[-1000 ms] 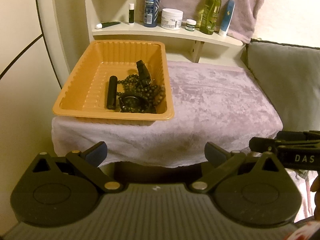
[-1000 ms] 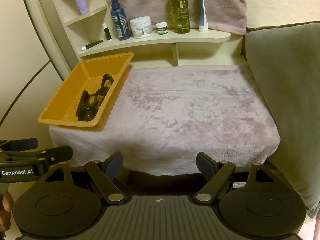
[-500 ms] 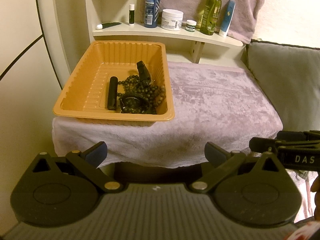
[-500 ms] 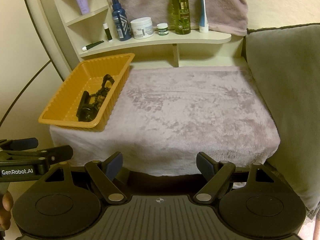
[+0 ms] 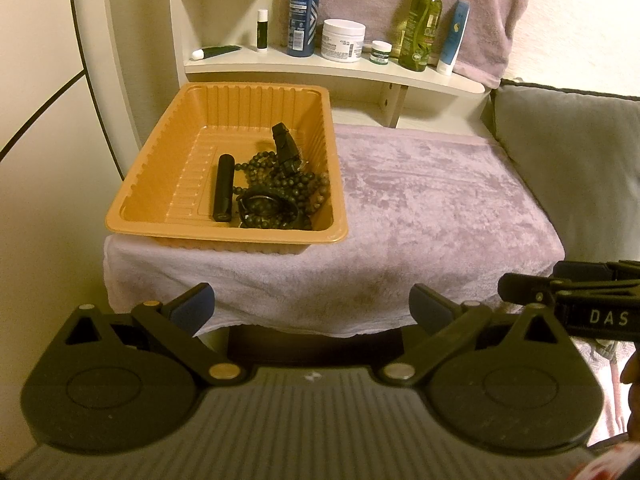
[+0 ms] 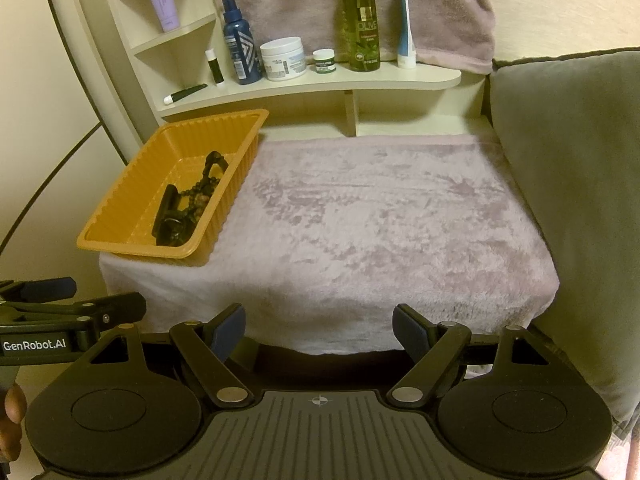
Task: Organize jewelry
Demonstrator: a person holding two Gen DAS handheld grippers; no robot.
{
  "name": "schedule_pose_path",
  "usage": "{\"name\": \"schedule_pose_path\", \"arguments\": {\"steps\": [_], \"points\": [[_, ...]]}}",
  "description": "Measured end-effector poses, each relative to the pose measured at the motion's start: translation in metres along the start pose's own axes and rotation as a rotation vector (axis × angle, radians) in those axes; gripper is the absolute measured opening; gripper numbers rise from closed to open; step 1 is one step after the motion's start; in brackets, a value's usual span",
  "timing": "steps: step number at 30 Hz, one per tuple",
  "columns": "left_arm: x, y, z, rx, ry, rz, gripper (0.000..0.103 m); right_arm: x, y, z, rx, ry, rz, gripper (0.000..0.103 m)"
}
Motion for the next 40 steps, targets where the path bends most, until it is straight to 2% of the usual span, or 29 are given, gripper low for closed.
{"name": "schedule_pose_path", "arguments": {"steps": [32,40], "points": [[-0.0036,0.0000,0.0024,0.005,0.001,0.000,0.103,-0.0037,-0.0018,0.0009,-0.005,-0.006,0.013,0.080],[-0.0058,0.0003,0.0055,0.024,0.002,0.022,0.103,-0.0024,-0.0031,0.0006,-0.009,-0.012,0.021,0.080]]}}
Point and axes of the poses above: each gripper's, at about its wrist camera, not at the fingertips, and y roughly the way its jaws point, z to its right, x to its underside, the point moved 8 cm from there along y, roughly the way its jaws point, and after that the axes turned 15 degrees about x, right-handed, at the moved point
